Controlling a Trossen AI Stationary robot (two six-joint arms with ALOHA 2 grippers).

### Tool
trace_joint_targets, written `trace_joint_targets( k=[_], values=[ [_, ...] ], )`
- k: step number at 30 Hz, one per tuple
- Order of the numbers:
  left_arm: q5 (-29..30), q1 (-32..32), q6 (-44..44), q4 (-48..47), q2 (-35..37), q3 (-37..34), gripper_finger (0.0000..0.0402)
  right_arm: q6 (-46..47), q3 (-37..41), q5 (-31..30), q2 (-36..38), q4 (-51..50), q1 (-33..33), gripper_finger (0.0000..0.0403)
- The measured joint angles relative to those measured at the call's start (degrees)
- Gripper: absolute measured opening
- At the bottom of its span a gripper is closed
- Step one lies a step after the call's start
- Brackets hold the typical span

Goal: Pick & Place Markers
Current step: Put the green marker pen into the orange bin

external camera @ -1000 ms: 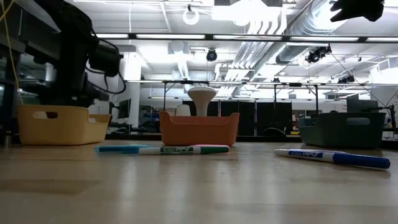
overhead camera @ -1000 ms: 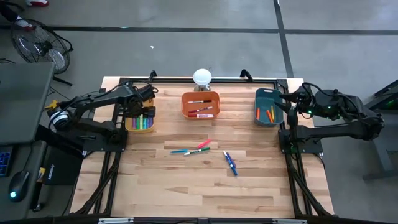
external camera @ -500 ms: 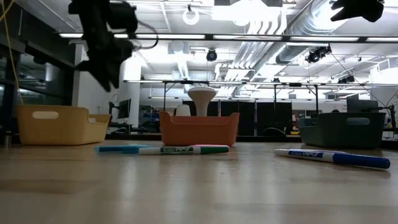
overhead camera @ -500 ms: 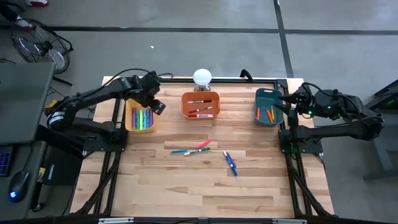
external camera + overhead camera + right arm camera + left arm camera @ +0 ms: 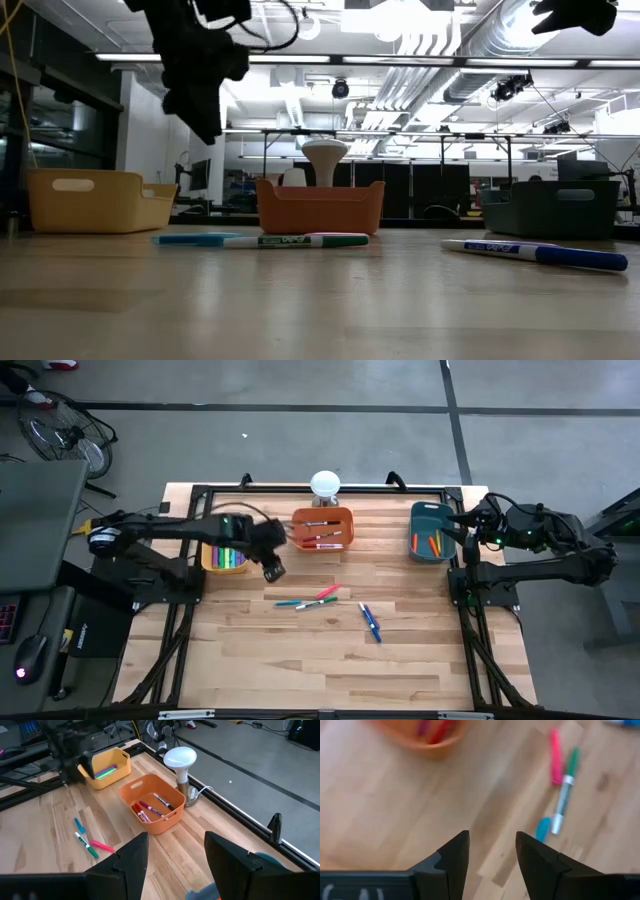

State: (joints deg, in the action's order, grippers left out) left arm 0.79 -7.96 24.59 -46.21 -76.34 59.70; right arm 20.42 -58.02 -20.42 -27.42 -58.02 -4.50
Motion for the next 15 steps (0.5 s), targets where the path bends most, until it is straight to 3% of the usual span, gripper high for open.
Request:
trace_joint_targets(
  k=[5,10,15],
  values=[
    [0.2,7.7,-6.1,5.7,-5.2,0.0,0.0158,-0.1,0.0,1.5,0.0,0.0,0.0,0.0183],
    [2.7,13.3,-6.3,12.8,-10.4,0.1,0.016,-0.2,0.0,2.2,0.0,0.0,0.0,0.0183],
    [1.0,15.6,-4.0,17.6,-15.0,0.1,0.0195,-1.1,0.0,2.7,0.0,0.0,0.0,0.0183]
  ],
)
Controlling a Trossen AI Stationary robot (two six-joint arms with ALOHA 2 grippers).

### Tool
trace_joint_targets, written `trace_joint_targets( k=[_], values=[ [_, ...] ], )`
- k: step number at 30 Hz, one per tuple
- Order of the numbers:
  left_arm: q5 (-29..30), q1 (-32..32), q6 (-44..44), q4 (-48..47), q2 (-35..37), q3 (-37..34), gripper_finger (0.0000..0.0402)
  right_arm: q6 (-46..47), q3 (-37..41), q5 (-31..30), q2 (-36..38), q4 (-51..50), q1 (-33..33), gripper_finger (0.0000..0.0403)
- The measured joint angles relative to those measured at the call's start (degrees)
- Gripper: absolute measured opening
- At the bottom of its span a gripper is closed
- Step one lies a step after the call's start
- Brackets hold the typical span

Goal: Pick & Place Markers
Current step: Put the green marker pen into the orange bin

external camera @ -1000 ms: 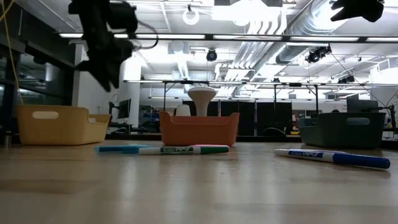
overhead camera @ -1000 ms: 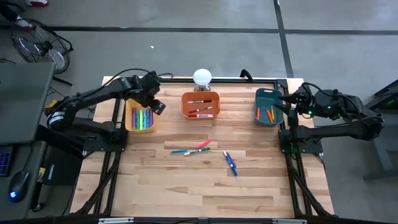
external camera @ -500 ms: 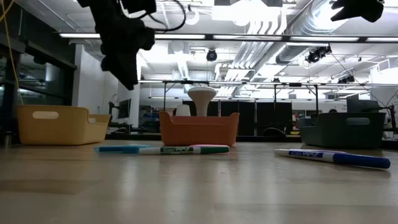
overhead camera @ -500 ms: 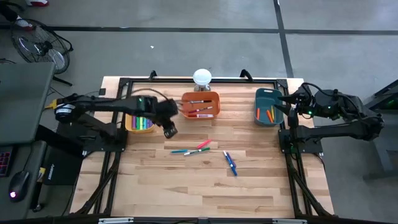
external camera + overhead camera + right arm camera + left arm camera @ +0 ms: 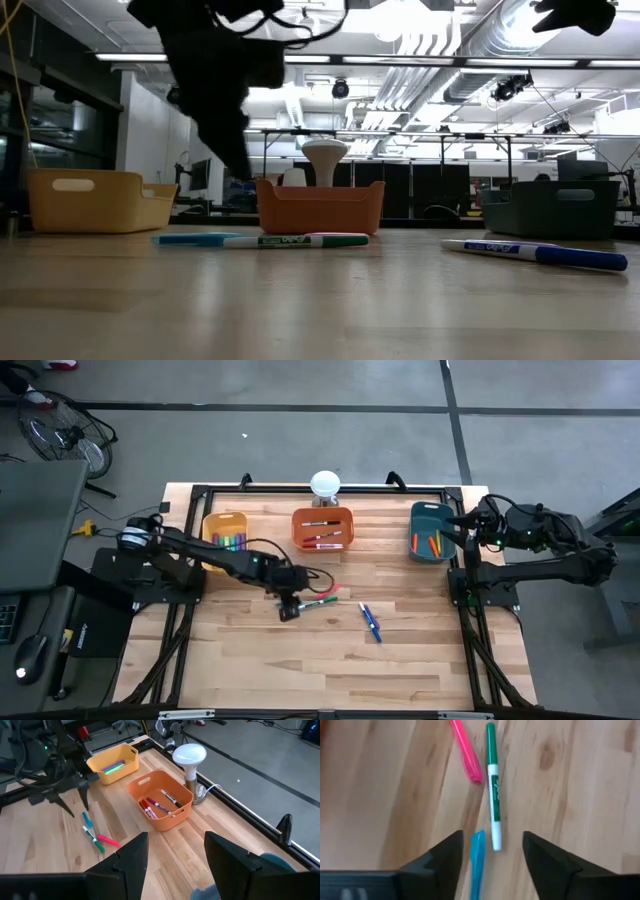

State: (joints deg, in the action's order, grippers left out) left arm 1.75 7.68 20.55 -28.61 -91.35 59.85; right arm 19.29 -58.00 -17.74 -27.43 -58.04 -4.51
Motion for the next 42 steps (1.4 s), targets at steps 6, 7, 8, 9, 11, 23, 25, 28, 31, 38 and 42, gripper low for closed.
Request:
trace_joint_targets(
  k=[6,7,8,9,11,23,25,28,31,38,42],
  values=[
    [-6.0,-0.1,2.3,7.1,-3.3,0.0,0.0251,-0.3,0.0,0.2,0.0,0.0,0.0,0.0183],
    [-5.9,0.0,2.4,7.6,-3.9,0.1,0.0254,-0.3,0.0,0.1,0.0,0.0,0.0,0.0183],
    [-5.4,0.1,2.4,7.6,-4.6,0.8,0.0255,-0.3,0.0,0.2,0.0,0.0,0.0,0.0183],
    [-4.5,0.3,2.2,7.3,-5.0,1.3,0.0256,-0.3,0.0,0.2,0.0,0.0,0.0,0.0183],
    [-3.5,0.3,1.3,6.6,-6.2,2.9,0.0256,-0.3,0.0,0.3,0.0,-0.1,0.0,0.0183],
    [-0.5,0.4,-0.6,1.0,-12.8,8.5,0.0256,0.1,0.0,1.8,0.0,-1.3,0.0,0.0183],
    [-0.6,0.4,-0.6,2.0,-13.2,8.9,0.0256,0.1,0.0,1.8,0.0,-1.3,0.0,0.0183],
    [-0.5,0.4,-0.6,2.7,-14.2,8.9,0.0257,0.0,0.0,1.8,0.0,-1.3,0.0,0.0183],
    [0.4,0.4,-0.6,1.8,-15.5,8.7,0.0257,0.0,0.0,1.7,0.0,-1.3,0.0,0.0183],
    [2.1,0.7,-0.6,2.1,-17.8,8.8,0.0257,0.0,0.0,1.7,0.0,-1.3,0.0,0.0183],
    [4.6,1.4,-0.8,2.1,-18.3,8.9,0.0257,0.0,0.0,1.6,0.0,-1.5,0.0,0.0183]
  ],
)
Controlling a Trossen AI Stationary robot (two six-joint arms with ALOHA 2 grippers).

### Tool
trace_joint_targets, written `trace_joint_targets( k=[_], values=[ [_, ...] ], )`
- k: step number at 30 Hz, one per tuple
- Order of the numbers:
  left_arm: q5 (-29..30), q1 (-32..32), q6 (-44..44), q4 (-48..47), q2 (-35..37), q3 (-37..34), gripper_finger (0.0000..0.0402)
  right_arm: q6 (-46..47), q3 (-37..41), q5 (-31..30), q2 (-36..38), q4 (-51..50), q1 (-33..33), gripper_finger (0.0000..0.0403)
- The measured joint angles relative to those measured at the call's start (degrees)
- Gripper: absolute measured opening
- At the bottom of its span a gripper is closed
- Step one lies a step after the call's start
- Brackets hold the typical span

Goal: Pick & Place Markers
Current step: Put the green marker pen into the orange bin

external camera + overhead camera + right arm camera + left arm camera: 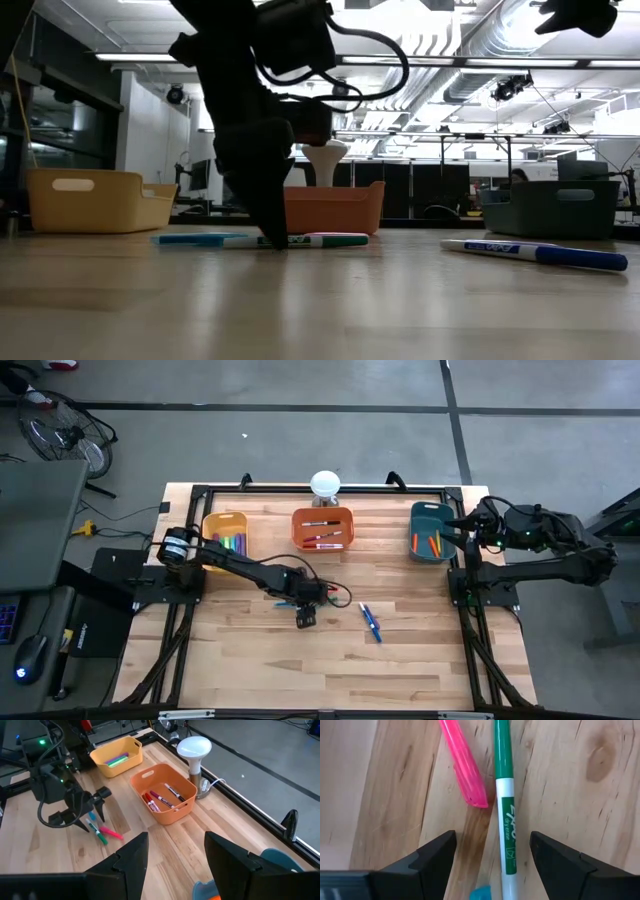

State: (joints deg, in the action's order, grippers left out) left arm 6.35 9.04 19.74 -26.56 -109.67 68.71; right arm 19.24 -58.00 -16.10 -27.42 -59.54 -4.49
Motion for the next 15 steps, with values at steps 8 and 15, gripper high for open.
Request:
trace_joint_targets(
  k=[8,15],
  values=[
    [4.5,2.8,-0.2,1.1,-1.6,0.1,0.0256,0.2,0.0,0.0,0.0,-1.1,0.0,0.0183],
    [1.3,3.2,3.1,0.4,-3.7,0.5,0.0256,0.2,0.0,0.0,0.0,-1.1,0.0,0.0183]
  ],
)
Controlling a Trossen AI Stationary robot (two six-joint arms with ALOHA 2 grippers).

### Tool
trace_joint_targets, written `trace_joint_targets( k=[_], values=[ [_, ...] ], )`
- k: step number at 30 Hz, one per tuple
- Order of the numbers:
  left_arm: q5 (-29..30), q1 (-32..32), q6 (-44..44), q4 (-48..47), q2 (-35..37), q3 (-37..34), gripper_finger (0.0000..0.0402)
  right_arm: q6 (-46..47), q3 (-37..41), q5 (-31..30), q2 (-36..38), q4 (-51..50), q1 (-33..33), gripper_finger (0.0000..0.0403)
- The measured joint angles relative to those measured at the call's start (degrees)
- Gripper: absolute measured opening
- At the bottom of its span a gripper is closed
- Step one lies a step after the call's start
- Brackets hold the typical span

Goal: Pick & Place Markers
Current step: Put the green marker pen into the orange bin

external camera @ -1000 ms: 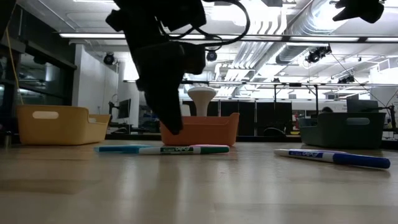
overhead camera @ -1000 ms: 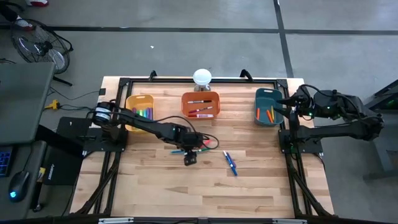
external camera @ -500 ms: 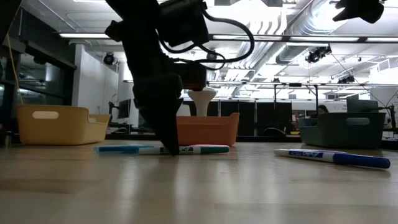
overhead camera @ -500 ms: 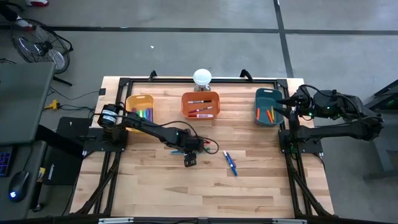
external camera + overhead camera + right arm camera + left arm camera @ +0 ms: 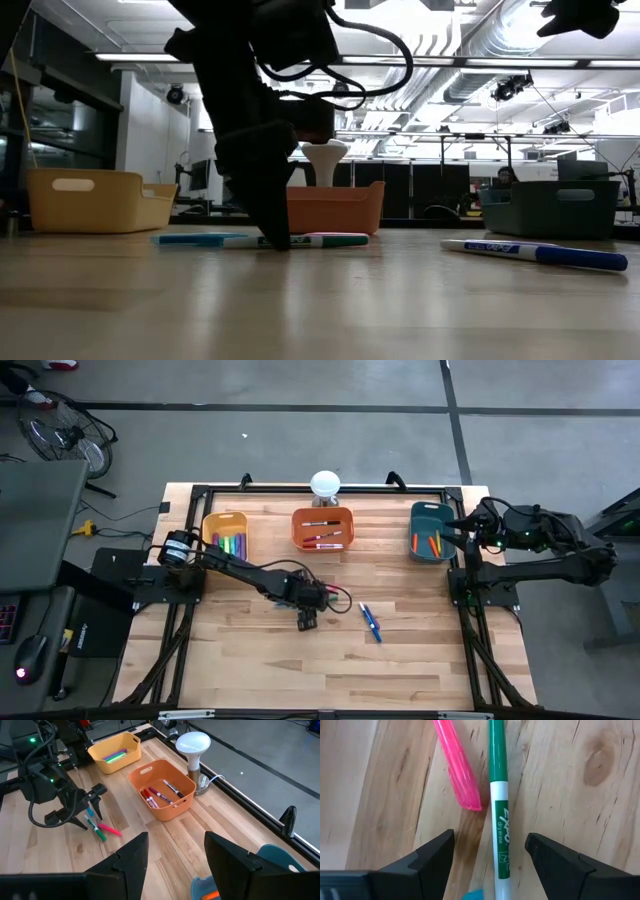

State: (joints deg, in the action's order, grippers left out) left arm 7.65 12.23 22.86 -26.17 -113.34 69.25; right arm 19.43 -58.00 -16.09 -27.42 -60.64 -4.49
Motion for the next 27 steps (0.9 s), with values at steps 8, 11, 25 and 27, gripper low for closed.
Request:
trace_joint_targets(
  k=[8,11,25,27],
  values=[
    [-0.7,0.1,0.9,0.4,-0.1,0.0,0.0203,0.0,0.0,0.0,0.0,0.0,0.0,0.0183],
    [-1.0,0.2,0.9,0.6,-0.1,0.0,0.016,0.0,0.0,0.1,0.0,0.0,0.0,0.0183],
    [-4.3,0.2,1.3,-0.2,-1.5,0.0,0.002,0.0,0.0,0.2,0.0,0.0,0.0,0.0183],
    [-4.6,0.3,2.0,0.0,-2.3,0.1,0.002,0.0,0.0,0.2,0.0,0.0,0.0,0.0183]
  ],
)
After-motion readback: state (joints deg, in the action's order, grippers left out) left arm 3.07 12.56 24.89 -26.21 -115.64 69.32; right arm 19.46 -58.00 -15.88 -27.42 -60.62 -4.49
